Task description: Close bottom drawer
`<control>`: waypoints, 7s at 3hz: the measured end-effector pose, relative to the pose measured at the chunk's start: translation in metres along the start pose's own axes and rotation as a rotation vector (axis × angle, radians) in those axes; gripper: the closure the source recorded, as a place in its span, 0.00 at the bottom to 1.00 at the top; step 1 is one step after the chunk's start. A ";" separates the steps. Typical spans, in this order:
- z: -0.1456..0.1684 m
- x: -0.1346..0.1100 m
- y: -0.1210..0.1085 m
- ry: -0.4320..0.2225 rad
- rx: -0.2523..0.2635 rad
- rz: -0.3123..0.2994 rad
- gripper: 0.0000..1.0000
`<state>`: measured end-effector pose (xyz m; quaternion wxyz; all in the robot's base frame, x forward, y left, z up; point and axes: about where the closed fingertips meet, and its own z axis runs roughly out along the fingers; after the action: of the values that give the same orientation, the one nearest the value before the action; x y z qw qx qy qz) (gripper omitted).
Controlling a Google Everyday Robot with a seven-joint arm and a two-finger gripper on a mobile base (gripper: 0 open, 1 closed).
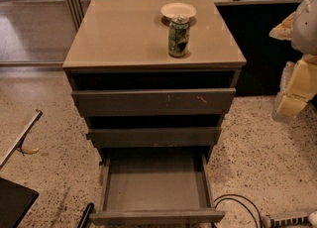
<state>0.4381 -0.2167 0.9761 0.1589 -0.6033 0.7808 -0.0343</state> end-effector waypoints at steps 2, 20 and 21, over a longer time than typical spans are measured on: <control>0.005 -0.002 0.001 -0.020 0.004 -0.002 0.00; 0.763 0.097 0.167 -0.625 -0.363 0.116 0.00; 0.772 0.092 0.169 -0.642 -0.371 0.117 0.10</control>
Offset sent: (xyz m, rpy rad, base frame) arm 0.0016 0.0048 -0.0157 0.0385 -0.0002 0.0136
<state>0.4840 -0.1523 0.1841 0.2852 -0.5562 0.7174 0.3076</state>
